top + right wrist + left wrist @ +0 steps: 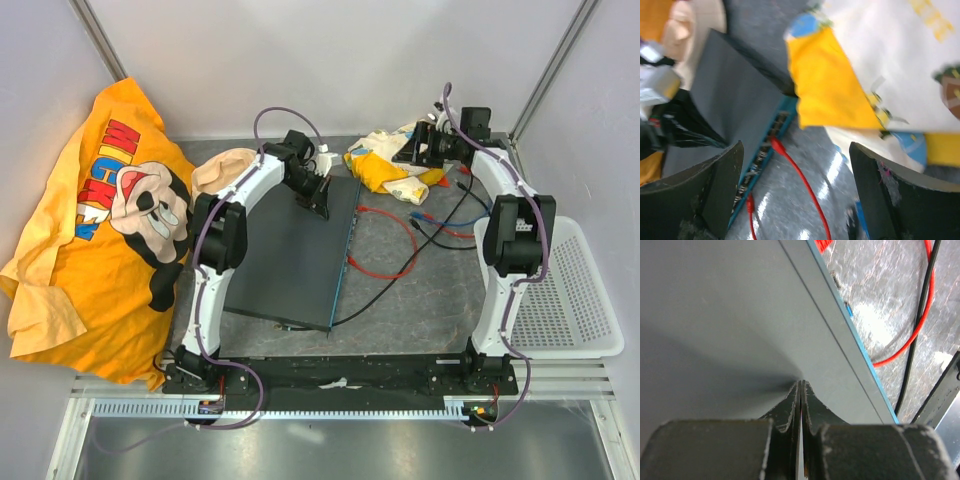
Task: Pull the plug from the switch port
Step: Place the connector at the center of the board, then pull the connector from the switch port.
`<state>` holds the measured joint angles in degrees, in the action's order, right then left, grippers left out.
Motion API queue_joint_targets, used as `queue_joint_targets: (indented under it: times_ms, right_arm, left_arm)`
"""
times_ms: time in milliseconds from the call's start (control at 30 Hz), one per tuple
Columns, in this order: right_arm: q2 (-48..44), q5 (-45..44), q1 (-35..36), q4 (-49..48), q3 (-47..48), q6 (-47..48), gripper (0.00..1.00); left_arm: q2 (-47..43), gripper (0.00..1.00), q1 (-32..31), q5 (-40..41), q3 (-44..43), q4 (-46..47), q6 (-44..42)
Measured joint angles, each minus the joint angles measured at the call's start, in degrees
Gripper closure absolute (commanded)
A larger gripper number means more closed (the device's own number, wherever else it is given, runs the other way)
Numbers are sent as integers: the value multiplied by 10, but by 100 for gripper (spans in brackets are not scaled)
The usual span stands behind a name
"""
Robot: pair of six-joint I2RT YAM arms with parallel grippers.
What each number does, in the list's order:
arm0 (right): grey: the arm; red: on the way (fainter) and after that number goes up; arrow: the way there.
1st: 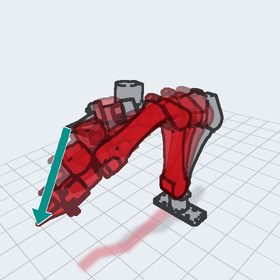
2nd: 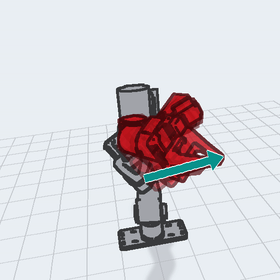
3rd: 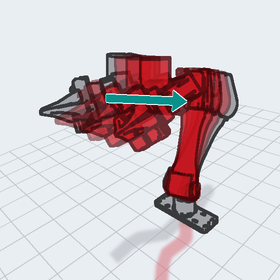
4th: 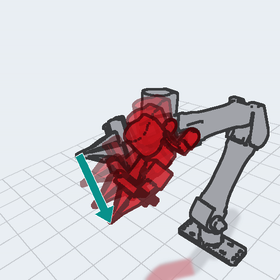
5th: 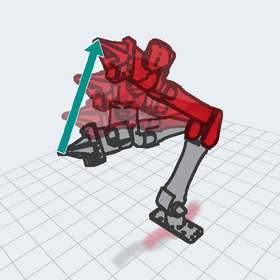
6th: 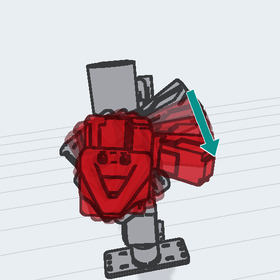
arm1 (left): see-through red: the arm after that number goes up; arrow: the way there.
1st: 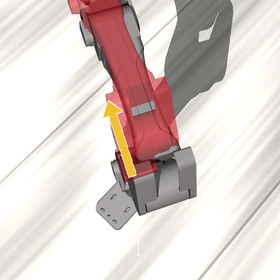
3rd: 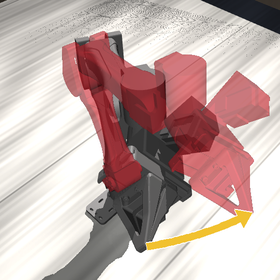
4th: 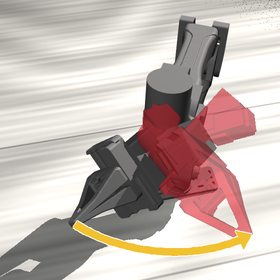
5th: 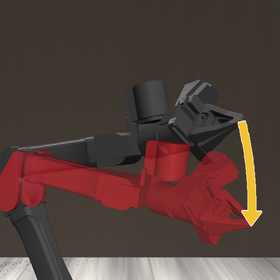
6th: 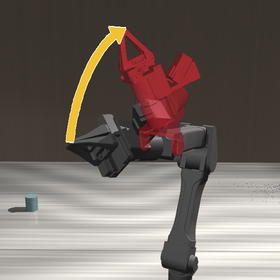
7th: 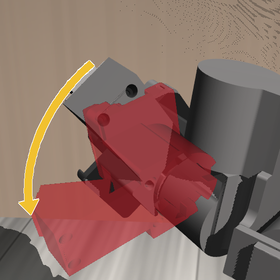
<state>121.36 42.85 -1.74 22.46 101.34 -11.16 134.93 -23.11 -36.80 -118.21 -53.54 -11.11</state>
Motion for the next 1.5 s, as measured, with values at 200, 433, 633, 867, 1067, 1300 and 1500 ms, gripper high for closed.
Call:
queue_joint_targets:
  times_ms: [200, 433, 633, 867, 1067, 1300, 1500]
  right_arm:
    - [20, 121, 45, -35, 7, -12, 26]
    - [97, 212, 85, -40, 11, -49, 90]
    - [139, 212, 71, -45, 42, -78, 88]
    - [156, 207, 64, -50, 52, -75, 64]
    - [184, 201, 66, -14, 61, -32, 59]
    - [216, 210, 66, 52, 82, 31, 50]
    - [228, 243, 69, 78, 85, 50, 42]
  left_arm:
    - [-28, 90, 5, -12, 48, -26, -40]
    - [-102, 89, 11, -2, 170, -65, -76]
    - [-126, 89, 11, 39, 189, -85, -103]
    - [-136, 89, 12, 86, 167, -109, -134]
    - [-113, 89, 12, 96, 75, -124, -134]
    - [-56, 89, 12, 97, 24, -128, -129]
    - [-22, 89, 19, 90, -6, -136, -112]
